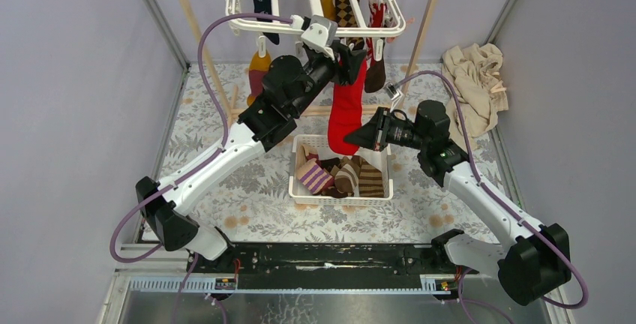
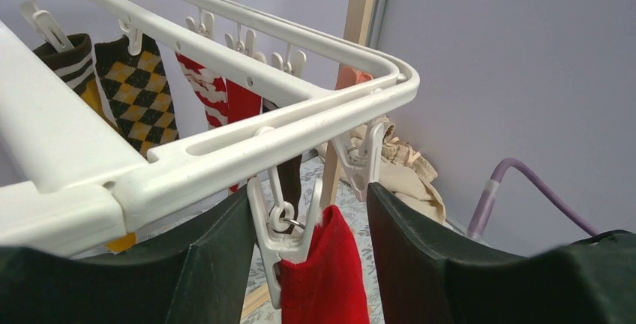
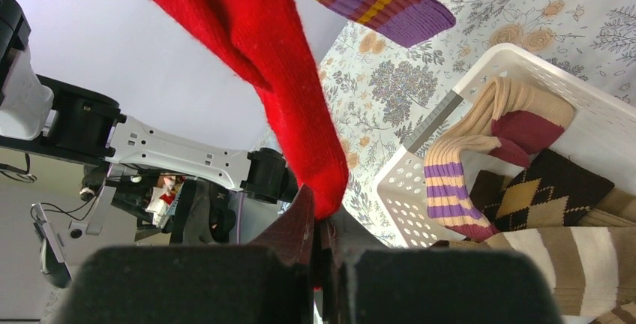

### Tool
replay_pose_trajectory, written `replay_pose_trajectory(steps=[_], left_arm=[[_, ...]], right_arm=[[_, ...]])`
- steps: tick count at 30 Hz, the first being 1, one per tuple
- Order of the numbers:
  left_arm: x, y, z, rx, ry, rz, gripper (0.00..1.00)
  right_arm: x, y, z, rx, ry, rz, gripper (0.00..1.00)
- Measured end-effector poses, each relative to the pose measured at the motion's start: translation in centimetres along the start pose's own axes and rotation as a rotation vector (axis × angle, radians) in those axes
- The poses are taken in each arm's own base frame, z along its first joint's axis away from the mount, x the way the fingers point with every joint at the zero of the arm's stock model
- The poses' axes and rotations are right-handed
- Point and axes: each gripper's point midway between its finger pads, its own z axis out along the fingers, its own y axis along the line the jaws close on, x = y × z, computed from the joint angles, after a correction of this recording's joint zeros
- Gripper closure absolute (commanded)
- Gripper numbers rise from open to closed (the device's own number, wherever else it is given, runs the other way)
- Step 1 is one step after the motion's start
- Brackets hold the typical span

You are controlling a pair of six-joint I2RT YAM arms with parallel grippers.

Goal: Remove the socks clipped to the hanger
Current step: Remove the sock from the hanger.

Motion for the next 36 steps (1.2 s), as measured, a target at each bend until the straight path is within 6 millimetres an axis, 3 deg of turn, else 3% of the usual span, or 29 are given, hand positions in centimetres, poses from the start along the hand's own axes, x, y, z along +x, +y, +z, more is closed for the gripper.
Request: replay_pose_trajectory(steps=[4, 18, 22, 26, 28, 34, 36], left_arm=[[-0.4, 0.1, 0.1, -0.007, -0.016, -0.002, 0.47], [-1.1, 0.6, 0.2, -0.039, -0.044, -0.013, 0.86], [-1.1, 0.7, 0.1, -0.042, -0.046, -0.014, 0.78], [-1.5, 0.7, -0.1, -0.045, -0.051, -0.014, 0.56], [-1.8, 0.7, -0.4, -0.044, -0.054, -0.019, 0.53], [-2.1, 0.9, -2.0, -0.045, -0.049, -0.036, 0.48], [-1.8, 1.0, -2.8, -0.047, -0.039, -0.043, 0.47]], right_arm=[[0.0, 0.0, 0.0, -0.002, -0.001, -0.001, 1.0], [0.5, -0.1, 0.0, -0.011, 0.015, 0.007, 1.0], [0.7, -0.3, 0.0, -0.007, 0.021, 0.005, 1.0], [1.4, -0.8, -0.2, 0.009, 0.045, 0.009, 1.0], [2.1, -1.4, -0.2, 0.025, 0.061, 0.014, 1.0], [5.4, -5.7, -0.1, 0.131, 0.138, 0.078, 0.97], [6.4, -7.3, -0.1, 0.182, 0.163, 0.103, 0.85]])
